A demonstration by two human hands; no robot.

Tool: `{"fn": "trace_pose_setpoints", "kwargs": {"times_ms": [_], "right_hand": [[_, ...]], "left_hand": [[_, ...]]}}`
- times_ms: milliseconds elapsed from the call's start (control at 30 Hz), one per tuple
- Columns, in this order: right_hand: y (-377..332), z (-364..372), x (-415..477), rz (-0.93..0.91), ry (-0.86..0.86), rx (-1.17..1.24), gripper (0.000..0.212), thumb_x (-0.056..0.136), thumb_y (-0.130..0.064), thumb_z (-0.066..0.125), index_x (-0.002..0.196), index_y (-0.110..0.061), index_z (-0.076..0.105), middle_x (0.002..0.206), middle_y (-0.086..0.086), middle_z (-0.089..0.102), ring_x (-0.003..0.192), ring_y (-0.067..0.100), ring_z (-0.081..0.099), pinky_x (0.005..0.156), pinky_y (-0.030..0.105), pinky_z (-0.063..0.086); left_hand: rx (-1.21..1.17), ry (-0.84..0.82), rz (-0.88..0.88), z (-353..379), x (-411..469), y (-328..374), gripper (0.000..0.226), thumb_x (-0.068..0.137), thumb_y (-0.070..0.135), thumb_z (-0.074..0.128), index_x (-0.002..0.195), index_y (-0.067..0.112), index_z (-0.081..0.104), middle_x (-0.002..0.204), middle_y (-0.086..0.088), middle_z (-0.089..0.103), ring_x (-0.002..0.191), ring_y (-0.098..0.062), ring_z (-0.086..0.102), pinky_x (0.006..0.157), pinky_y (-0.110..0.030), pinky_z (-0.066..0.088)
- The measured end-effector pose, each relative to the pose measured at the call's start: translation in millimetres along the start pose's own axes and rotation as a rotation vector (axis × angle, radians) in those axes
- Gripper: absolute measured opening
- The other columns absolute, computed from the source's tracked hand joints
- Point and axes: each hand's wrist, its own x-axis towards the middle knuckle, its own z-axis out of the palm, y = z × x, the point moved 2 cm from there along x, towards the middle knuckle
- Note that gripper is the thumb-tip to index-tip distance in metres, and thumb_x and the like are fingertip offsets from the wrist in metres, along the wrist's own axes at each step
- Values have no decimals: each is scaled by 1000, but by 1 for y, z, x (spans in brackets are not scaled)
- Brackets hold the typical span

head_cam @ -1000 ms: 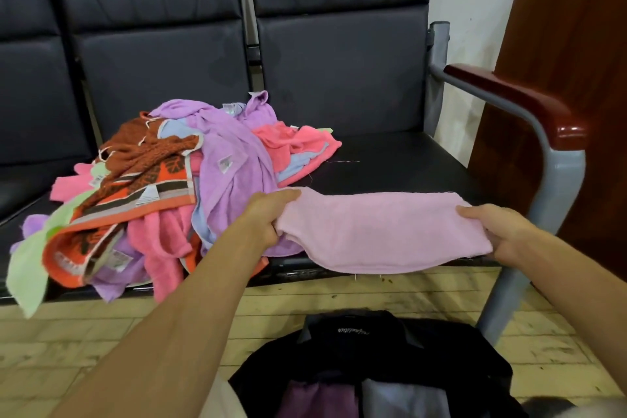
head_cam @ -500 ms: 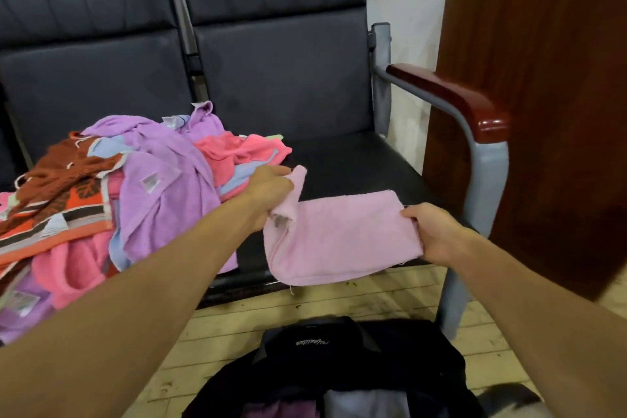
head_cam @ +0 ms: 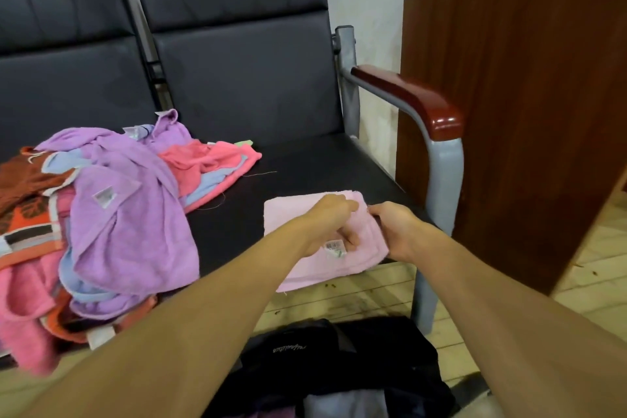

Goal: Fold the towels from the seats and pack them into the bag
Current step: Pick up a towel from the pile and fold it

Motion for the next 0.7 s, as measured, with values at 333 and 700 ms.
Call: {"fn": "trace_pose_setpoints", "kwargs": {"times_ms": [333, 700], "right_hand": [[-3, 29, -7, -278, 202, -502, 51, 87, -43, 66, 124, -9, 58, 115, 11, 65, 102, 29, 63, 90, 42, 53], [-14, 95, -65, -764, 190, -1023, 31, 102, -27, 38, 125, -17, 57, 105, 2, 60, 92, 19, 58, 81, 33, 47]], "left_hand": [[-190, 326, 133, -75, -43, -49, 33, 91, -4, 43, 115, 8, 63, 102, -12, 71, 75, -20, 64, 65, -25, 51], [-416, 453, 47, -93, -84, -96, 27, 92, -1, 44, 96, 14, 66, 95, -7, 65, 87, -21, 62, 80, -29, 51]]}}
